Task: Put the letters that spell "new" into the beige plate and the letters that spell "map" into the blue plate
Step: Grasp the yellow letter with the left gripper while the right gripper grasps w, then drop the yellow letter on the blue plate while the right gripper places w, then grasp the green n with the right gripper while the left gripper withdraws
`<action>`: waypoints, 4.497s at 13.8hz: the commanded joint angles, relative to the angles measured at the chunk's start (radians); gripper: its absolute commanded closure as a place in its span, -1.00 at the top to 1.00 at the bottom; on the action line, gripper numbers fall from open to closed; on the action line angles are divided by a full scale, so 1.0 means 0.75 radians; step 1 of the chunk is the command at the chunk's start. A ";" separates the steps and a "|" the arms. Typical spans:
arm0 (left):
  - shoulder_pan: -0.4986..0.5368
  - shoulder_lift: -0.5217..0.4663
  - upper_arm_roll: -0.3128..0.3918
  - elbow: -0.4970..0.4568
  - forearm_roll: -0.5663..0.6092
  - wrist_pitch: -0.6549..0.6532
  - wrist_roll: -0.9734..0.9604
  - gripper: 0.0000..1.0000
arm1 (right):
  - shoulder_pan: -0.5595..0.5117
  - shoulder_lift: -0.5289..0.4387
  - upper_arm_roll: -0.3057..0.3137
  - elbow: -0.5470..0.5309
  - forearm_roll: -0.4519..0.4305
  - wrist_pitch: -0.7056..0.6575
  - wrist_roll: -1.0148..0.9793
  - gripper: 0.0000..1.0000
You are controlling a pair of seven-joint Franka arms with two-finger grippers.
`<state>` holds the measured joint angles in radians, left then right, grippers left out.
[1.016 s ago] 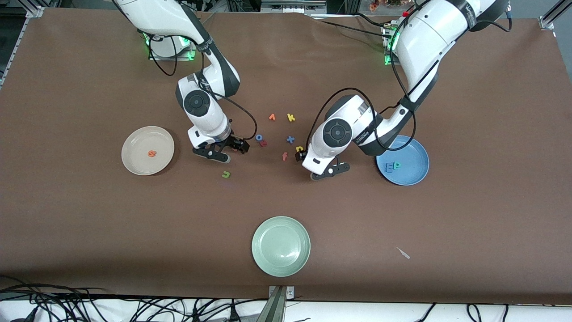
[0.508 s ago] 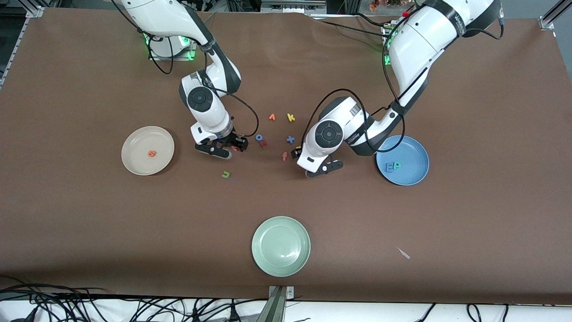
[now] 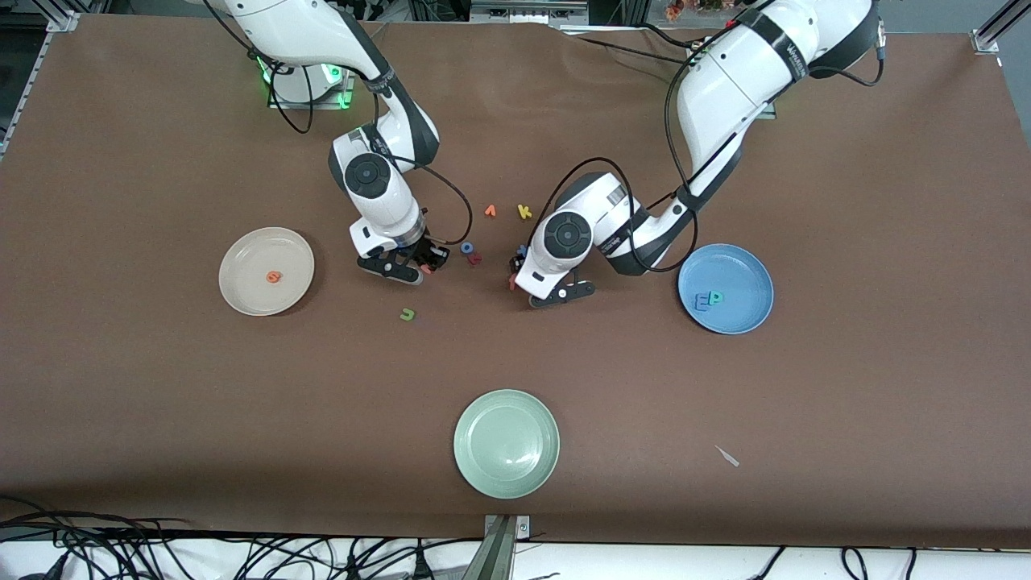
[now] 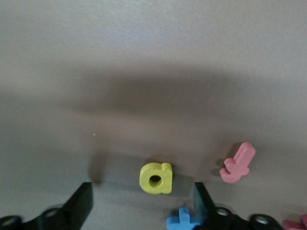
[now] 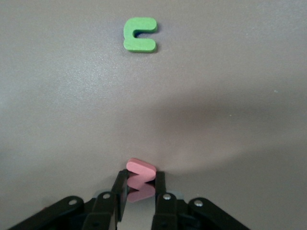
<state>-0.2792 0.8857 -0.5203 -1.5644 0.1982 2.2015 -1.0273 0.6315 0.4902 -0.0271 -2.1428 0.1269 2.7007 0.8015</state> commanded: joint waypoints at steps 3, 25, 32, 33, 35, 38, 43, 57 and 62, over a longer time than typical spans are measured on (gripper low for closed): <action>-0.010 0.016 0.009 0.032 0.036 0.006 0.046 -0.09 | 0.001 -0.005 -0.049 0.136 0.017 -0.213 -0.023 -1.00; 0.554 -0.277 0.007 -0.035 0.184 -0.700 0.886 -0.84 | -0.008 -0.222 -0.618 -0.007 0.021 -0.567 -0.951 1.00; 0.804 -0.307 -0.012 -0.205 0.204 -0.475 1.175 1.00 | 0.023 -0.089 -0.430 0.315 0.146 -0.707 -0.543 1.00; 0.800 -0.340 -0.032 -0.191 0.200 -0.491 1.175 1.00 | 0.023 -0.063 -0.406 0.349 0.170 -0.703 -0.501 1.00; 0.802 -0.403 -0.069 -0.121 0.198 -0.575 1.171 1.00 | 0.025 0.015 -0.369 0.441 0.241 -0.695 -0.441 1.00; 0.804 -0.483 -0.096 -0.029 0.198 -0.661 1.163 1.00 | 0.035 0.136 -0.336 0.576 0.293 -0.688 -0.345 1.00; 0.804 -0.629 -0.108 0.236 0.071 -0.912 1.171 1.00 | 0.082 0.244 -0.334 0.615 0.295 -0.554 -0.275 1.00; 0.328 -1.150 0.575 -0.151 -0.254 -0.703 1.141 1.00 | 0.093 0.326 -0.305 0.566 0.297 -0.367 -0.279 0.50; 0.305 -1.232 0.598 -0.262 -0.317 -0.641 1.155 1.00 | 0.097 0.322 -0.305 0.552 0.301 -0.367 -0.285 -0.22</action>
<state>-0.0390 0.0124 -0.0929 -1.7047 0.0197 1.6906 -0.1734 0.6987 0.7294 -0.2585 -1.7132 0.3318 2.4142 0.5907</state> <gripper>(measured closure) 0.000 0.551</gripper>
